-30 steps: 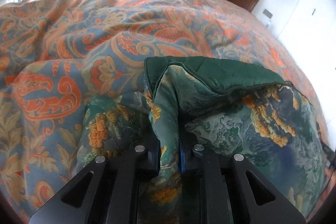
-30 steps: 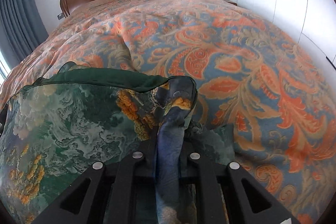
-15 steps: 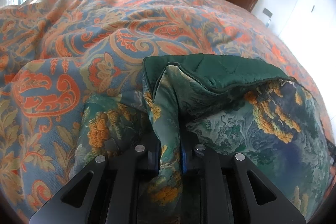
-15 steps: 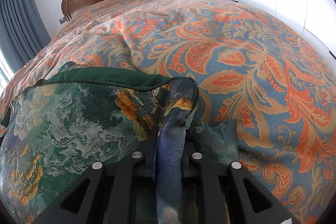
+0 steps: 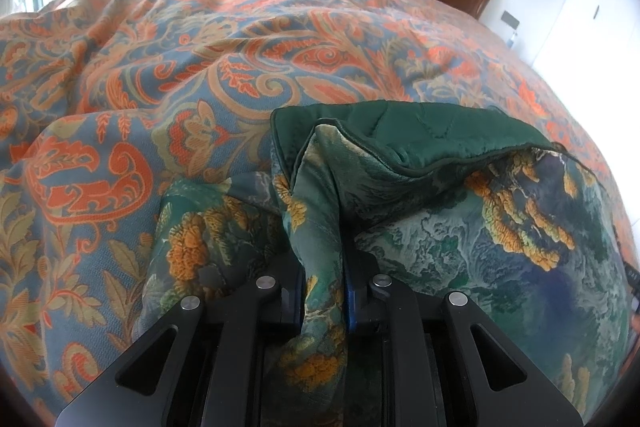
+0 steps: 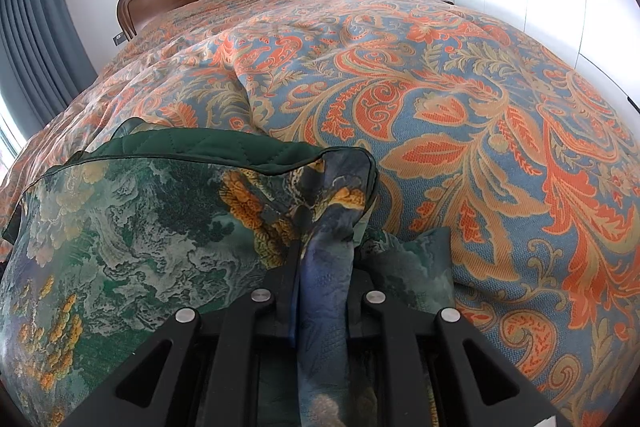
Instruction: Fold large clothes
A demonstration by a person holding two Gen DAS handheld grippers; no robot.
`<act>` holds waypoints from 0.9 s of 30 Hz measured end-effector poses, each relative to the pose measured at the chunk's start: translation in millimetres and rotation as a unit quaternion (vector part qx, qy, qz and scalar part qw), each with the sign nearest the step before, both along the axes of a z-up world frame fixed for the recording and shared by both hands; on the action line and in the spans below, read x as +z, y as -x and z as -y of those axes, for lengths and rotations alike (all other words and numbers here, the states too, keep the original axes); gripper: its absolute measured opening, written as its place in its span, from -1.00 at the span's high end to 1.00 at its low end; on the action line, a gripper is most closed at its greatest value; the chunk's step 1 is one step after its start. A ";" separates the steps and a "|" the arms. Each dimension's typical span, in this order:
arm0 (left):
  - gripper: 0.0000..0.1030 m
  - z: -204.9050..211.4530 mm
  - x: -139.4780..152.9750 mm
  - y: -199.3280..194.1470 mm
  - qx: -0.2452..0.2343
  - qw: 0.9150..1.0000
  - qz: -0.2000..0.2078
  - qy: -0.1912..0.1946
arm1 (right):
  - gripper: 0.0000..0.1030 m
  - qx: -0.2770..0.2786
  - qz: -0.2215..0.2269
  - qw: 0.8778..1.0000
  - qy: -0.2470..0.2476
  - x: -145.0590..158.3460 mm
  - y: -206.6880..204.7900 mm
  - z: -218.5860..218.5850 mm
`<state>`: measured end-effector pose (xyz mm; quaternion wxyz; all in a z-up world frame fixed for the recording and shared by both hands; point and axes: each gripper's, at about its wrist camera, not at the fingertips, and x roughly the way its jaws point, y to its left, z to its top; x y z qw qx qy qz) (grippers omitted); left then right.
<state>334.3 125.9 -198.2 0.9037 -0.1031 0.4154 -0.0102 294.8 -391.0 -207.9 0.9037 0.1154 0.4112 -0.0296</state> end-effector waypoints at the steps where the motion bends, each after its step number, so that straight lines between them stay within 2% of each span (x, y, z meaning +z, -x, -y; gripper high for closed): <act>1: 0.64 -0.1 1.5 2.5 0.002 1.000 0.002 -0.002 | 0.69 0.000 0.002 1.000 0.000 0.1 0.5 0.1; 4: 0.35 1.6 9.9 13.4 0.005 1.000 0.013 -0.022 | 0.67 -0.004 0.006 1.000 -0.008 3.2 4.1 1.9; 6: -0.34 0.3 17.1 20.9 0.004 1.000 0.017 -0.024 | 0.65 -0.006 0.005 1.000 -0.022 8.2 7.5 6.4; 7: -0.48 -1.8 23.3 29.0 -0.002 1.000 0.024 -0.016 | 0.59 -0.007 0.005 0.999 -0.031 12.1 10.0 9.8; 8: -0.63 -3.6 27.2 35.2 -0.006 0.999 0.031 -0.011 | 0.41 -0.010 0.005 0.999 -0.037 15.4 11.5 12.9; 9: -0.68 -5.3 31.1 42.2 -0.009 0.999 0.035 -0.008 | 0.20 -0.019 0.005 0.999 -0.044 21.7 15.5 18.1; 10: -0.68 -6.4 34.4 49.1 -0.010 0.999 0.036 -0.006 | -0.40 -0.026 0.005 0.999 -0.045 27.0 18.9 21.5; 11: -0.68 -7.2 36.9 54.9 -0.013 0.999 0.036 -0.004 | -0.82 -0.037 0.010 0.998 -0.043 36.1 26.4 26.7; 15: -0.69 -5.3 50.4 83.2 -0.025 0.998 0.049 -0.001 | -0.84 -0.055 0.052 0.997 -0.014 68.2 61.5 33.1; 20: -0.75 16.4 64.7 108.3 -0.057 0.996 0.073 -0.004 | -0.84 -0.013 0.083 0.995 0.046 99.4 116.1 7.9; 24: -0.78 58.5 65.0 115.1 -0.113 0.990 0.077 -0.039 | -0.84 0.032 0.103 0.993 0.054 111.0 153.5 -26.1; 27: -0.78 86.3 60.4 116.7 -0.141 0.985 0.078 -0.067 | -0.84 0.057 0.101 0.991 0.060 108.3 166.2 -48.4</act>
